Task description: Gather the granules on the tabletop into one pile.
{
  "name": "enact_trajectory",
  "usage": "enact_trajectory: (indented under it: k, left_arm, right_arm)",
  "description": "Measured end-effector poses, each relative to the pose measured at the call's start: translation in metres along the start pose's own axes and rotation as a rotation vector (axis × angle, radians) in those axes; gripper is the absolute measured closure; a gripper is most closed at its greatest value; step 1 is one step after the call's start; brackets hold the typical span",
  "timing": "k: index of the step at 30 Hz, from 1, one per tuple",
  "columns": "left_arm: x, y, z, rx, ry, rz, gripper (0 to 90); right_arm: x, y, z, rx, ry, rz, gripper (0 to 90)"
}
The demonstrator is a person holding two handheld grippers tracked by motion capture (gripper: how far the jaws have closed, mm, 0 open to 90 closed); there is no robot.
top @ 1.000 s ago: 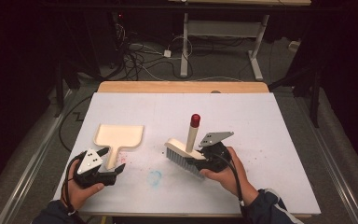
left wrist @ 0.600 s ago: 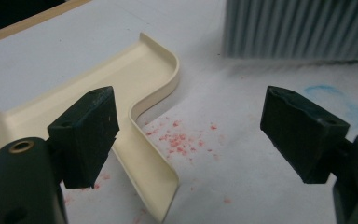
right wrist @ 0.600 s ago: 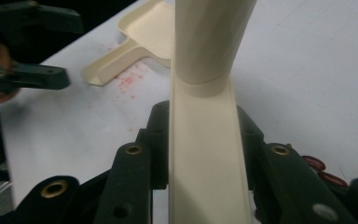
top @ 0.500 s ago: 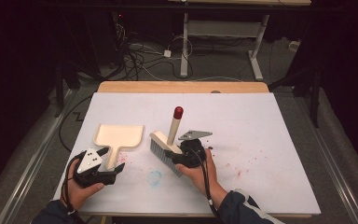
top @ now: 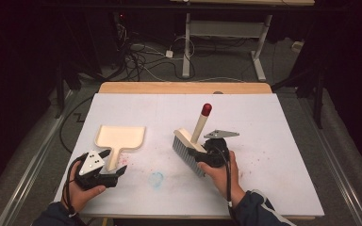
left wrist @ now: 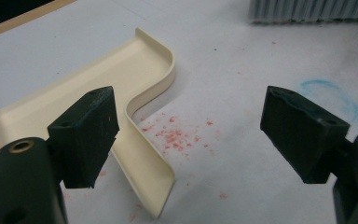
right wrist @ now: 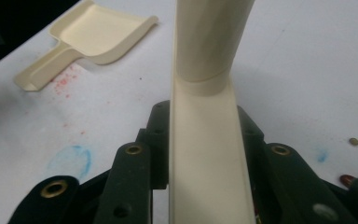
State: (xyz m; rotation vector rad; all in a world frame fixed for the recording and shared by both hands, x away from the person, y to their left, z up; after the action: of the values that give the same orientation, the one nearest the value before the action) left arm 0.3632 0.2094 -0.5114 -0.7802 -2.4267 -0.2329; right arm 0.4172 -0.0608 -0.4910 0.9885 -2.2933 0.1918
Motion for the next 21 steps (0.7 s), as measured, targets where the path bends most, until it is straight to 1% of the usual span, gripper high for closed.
enact_trajectory:
  k: [1,2,5,6,7,8,9,10,11,12,14,15,16,17,18,19,20,21]
  left_arm:
    - [-0.001,0.000,0.000,0.002,-0.001,0.001,18.7]
    - [-0.001,-0.001,0.000,-0.001,0.002,0.002,18.7]
    - [-0.002,-0.002,0.000,-0.008,0.008,0.004,18.7]
    - [-0.001,-0.002,0.001,-0.010,0.010,0.005,18.7]
    - [-0.001,-0.002,0.001,-0.011,0.010,0.004,18.7]
    - [-0.001,-0.002,0.001,-0.012,0.011,0.004,18.7]
    - [0.000,-0.002,0.001,-0.014,0.011,0.003,18.7]
    - [0.000,-0.002,0.001,-0.014,0.011,0.003,18.7]
    - [0.000,-0.002,0.001,-0.014,0.011,0.003,18.7]
    - [0.000,-0.001,0.002,-0.016,0.013,0.002,18.7]
    - [-0.001,-0.002,0.002,-0.020,0.015,0.003,18.8]
    - [-0.001,-0.003,0.002,-0.025,0.018,0.002,18.9]
    - [-0.001,-0.003,0.002,-0.029,0.020,0.001,18.9]
    - [-0.002,-0.003,0.001,-0.033,0.022,0.000,18.9]
    - [-0.002,-0.003,0.001,-0.037,0.025,-0.001,18.9]
    - [-0.002,-0.004,0.001,-0.037,0.023,-0.001,18.9]
    - [-0.003,-0.004,0.001,-0.038,0.024,0.000,19.0]
    - [-0.003,-0.004,0.001,-0.042,0.028,-0.002,19.0]
  right_arm:
    - [0.000,0.000,0.000,0.000,0.000,0.000,67.2]
    - [0.009,0.005,-0.006,0.031,-0.026,-0.015,67.2]
    - [0.024,0.012,-0.015,0.070,-0.060,-0.034,67.2]
    - [0.032,0.013,-0.018,0.091,-0.072,-0.036,67.2]
    - [0.036,0.012,-0.019,0.103,-0.079,-0.031,67.1]
    - [0.036,0.012,-0.019,0.103,-0.079,-0.031,67.1]
    - [0.050,0.006,-0.021,0.141,-0.102,-0.019,67.1]
    - [0.050,0.006,-0.021,0.141,-0.102,-0.019,67.1]
    - [0.061,-0.007,-0.020,0.168,-0.109,0.044,67.1]
    - [0.061,-0.007,-0.020,0.168,-0.109,0.044,67.1]
    - [0.067,-0.022,-0.017,0.210,-0.109,0.101,67.1]
    - [0.071,-0.040,-0.013,0.266,-0.096,0.180,67.2]
    - [0.071,-0.047,-0.012,0.284,-0.089,0.212,67.2]
    - [0.071,-0.047,-0.012,0.284,-0.089,0.212,67.2]
    - [0.068,-0.066,-0.003,0.285,-0.050,0.280,67.2]
    - [0.068,-0.066,-0.003,0.285,-0.050,0.280,67.2]
    - [0.061,-0.077,0.005,0.276,-0.010,0.307,67.2]
    - [0.061,-0.077,0.005,0.276,-0.010,0.307,67.2]
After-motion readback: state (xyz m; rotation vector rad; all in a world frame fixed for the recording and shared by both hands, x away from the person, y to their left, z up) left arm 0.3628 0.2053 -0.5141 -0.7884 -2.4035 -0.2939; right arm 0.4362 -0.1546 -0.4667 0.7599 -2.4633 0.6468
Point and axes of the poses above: each handheld gripper's, and its own axes: x roughly backward along the jaws, z roughly out of its underside, y roughly to its left, the point moved 10 cm from there along -x, roughly forward along the jaws, and after that the axes turned 8 degrees about x, right-handed, at the moved point
